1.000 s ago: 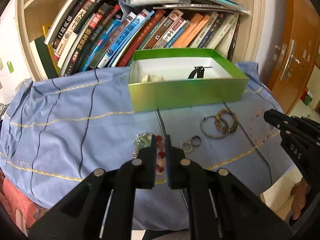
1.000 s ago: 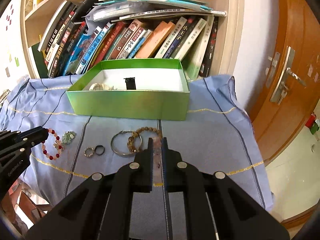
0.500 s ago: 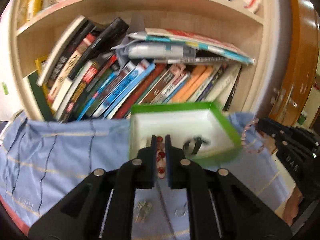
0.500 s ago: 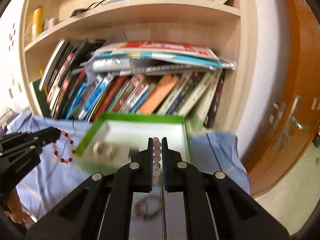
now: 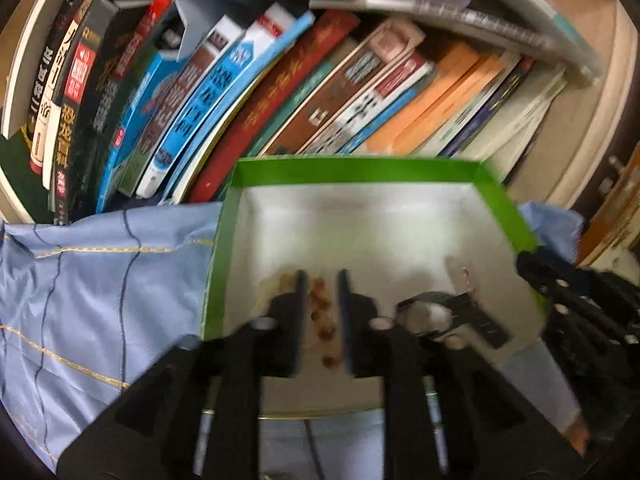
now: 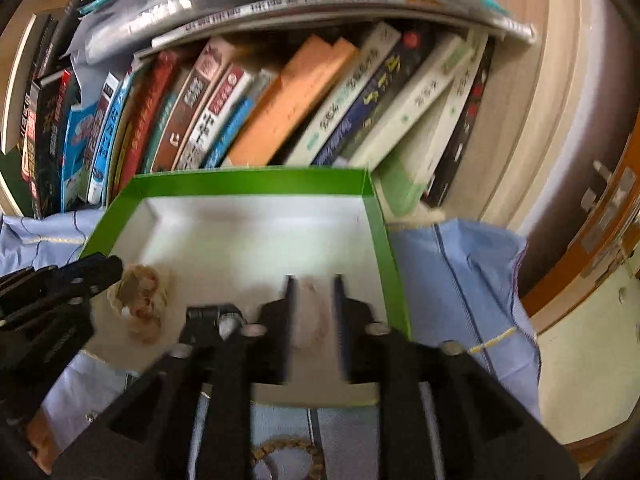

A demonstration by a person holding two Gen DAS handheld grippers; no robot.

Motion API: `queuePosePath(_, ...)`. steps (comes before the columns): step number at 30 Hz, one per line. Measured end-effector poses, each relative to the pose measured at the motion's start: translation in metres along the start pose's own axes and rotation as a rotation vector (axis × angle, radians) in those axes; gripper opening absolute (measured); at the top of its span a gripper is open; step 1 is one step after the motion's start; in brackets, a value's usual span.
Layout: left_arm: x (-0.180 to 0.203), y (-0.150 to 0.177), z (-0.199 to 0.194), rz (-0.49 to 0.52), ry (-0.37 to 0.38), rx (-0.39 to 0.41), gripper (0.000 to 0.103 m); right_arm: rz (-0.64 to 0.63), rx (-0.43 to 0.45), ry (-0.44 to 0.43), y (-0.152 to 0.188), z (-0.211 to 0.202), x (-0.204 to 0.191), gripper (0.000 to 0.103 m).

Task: Organize jewelry
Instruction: 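Lift the red bracelet into the green box with left tool while right drops pink bracelet, then move the left tool to the silver charms while the right tool moves to the wooden bead bracelet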

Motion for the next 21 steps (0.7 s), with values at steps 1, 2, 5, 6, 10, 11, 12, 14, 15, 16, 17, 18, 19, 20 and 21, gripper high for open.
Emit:
queuePosePath(1, -0.003, 0.004, -0.002, -0.002, -0.011, 0.003, 0.036, 0.003, 0.007, -0.01, 0.002, -0.004, 0.002, 0.044)
queuePosePath(2, -0.006, 0.007, -0.006, -0.002, -0.014, 0.012, 0.046, 0.008, 0.035, -0.013, 0.006, -0.016, 0.006, 0.051)
queuePosePath(5, -0.019, 0.027, -0.033, -0.022, -0.047, 0.064, 0.073, 0.03, 0.1, 0.011, 0.023, -0.047, 0.022, 0.055)
queuePosePath(6, -0.023, 0.039, -0.045, -0.027, -0.06, 0.085, 0.074, 0.038, 0.11, 0.007, 0.031, -0.056, 0.028, 0.055)
queuePosePath(10, -0.024, 0.095, -0.071, 0.016, -0.052, 0.107, 0.074, 0.05, 0.125, -0.028, 0.087, -0.074, 0.043, 0.055)
queuePosePath(11, -0.021, 0.107, -0.072, 0.04, -0.051, 0.102, 0.074, 0.054, 0.105, -0.018, 0.1, -0.07, 0.046, 0.055)
queuePosePath(12, -0.018, 0.122, -0.069, 0.064, -0.052, 0.084, 0.074, 0.053, 0.081, -0.009, 0.112, -0.062, 0.047, 0.055)
queuePosePath(14, -0.016, 0.143, -0.057, 0.081, -0.05, 0.03, 0.074, 0.055, 0.011, -0.004, 0.129, -0.04, 0.047, 0.048)
queuePosePath(15, -0.017, 0.151, -0.053, 0.078, -0.045, 0.008, 0.074, 0.06, -0.032, -0.018, 0.136, -0.027, 0.045, 0.041)
queuePosePath(16, -0.02, 0.157, -0.048, 0.067, -0.041, -0.017, 0.074, 0.068, -0.073, -0.032, 0.14, -0.015, 0.043, 0.039)
queuePosePath(17, -0.023, 0.159, -0.046, 0.059, -0.043, -0.026, 0.074, 0.074, -0.093, -0.044, 0.141, -0.009, 0.041, 0.037)
queuePosePath(18, -0.028, 0.161, -0.045, 0.045, -0.05, -0.034, 0.074, 0.075, -0.1, -0.067, 0.141, -0.004, 0.037, 0.037)
queuePosePath(19, -0.032, 0.163, -0.045, 0.033, -0.055, -0.037, 0.074, 0.071, -0.102, -0.081, 0.14, -0.001, 0.032, 0.037)
queuePosePath(20, -0.035, 0.164, -0.046, 0.024, -0.059, -0.039, 0.074, 0.068, -0.105, -0.085, 0.139, 0.001, 0.028, 0.037)
queuePosePath(21, -0.037, 0.166, -0.045, 0.02, -0.061, -0.041, 0.074, 0.059, -0.105, -0.09, 0.137, 0.003, 0.022, 0.037)
Point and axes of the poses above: each gripper's, at about its wrist camera, not at the fingertips, and z roughly the way its jaws point, x to its right, y to its underside, the point moved 9 cm from there along z, roughly the way its jaws point, and after that the axes turned 13 degrees about -x, right-handed, at the moved point
